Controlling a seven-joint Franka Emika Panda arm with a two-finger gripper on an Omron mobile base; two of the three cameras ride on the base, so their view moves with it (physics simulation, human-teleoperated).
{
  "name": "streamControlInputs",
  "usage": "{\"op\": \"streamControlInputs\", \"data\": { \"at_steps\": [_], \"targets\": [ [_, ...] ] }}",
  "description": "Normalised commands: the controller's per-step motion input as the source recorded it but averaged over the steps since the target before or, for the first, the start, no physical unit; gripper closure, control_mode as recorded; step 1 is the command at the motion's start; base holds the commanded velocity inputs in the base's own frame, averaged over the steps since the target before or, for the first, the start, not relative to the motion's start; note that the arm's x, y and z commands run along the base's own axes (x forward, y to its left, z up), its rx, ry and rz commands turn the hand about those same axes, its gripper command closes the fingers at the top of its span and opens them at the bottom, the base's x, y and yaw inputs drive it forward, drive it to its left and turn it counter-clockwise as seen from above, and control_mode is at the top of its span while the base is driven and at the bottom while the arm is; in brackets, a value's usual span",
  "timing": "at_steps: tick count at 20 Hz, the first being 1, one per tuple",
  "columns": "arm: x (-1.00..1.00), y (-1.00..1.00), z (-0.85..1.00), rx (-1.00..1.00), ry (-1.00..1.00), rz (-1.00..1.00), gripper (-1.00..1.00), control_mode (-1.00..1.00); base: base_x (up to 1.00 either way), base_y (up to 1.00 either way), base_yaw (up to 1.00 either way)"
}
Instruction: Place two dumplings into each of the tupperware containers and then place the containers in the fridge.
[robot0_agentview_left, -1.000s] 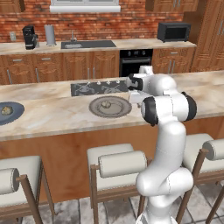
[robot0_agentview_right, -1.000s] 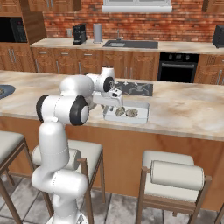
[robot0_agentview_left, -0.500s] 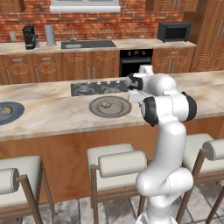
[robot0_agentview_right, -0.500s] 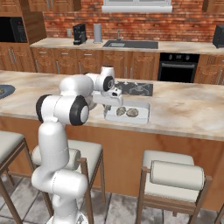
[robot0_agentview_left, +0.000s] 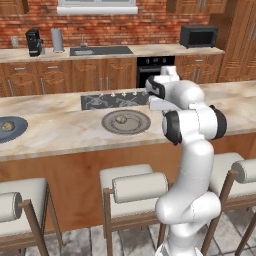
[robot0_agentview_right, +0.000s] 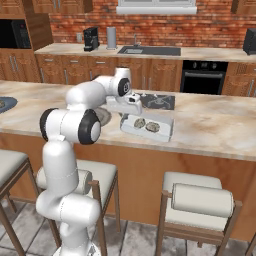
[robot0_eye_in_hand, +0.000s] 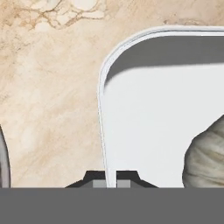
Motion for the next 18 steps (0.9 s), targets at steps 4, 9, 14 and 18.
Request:
{"op": "streamControlInputs", "data": {
  "at_steps": [4,9,14,18],
  "targets": [
    [0.0,0.0,0.09,-0.08,0.0,0.05,1.0,-1.0,0.0,0.0,0.0],
    [-0.02,-0.04,0.13,-0.05,0.0,0.17,1.0,-1.0,0.0,0.0,0.0],
    [-0.3,-0.02,0.3,0.0,0.0,0.44,1.0,-1.0,0.0,0.0,0.0],
    [-0.35,-0.03,0.08,0.0,0.0,0.64,1.0,-1.0,0.0,0.0,0.0]
  ]
}}
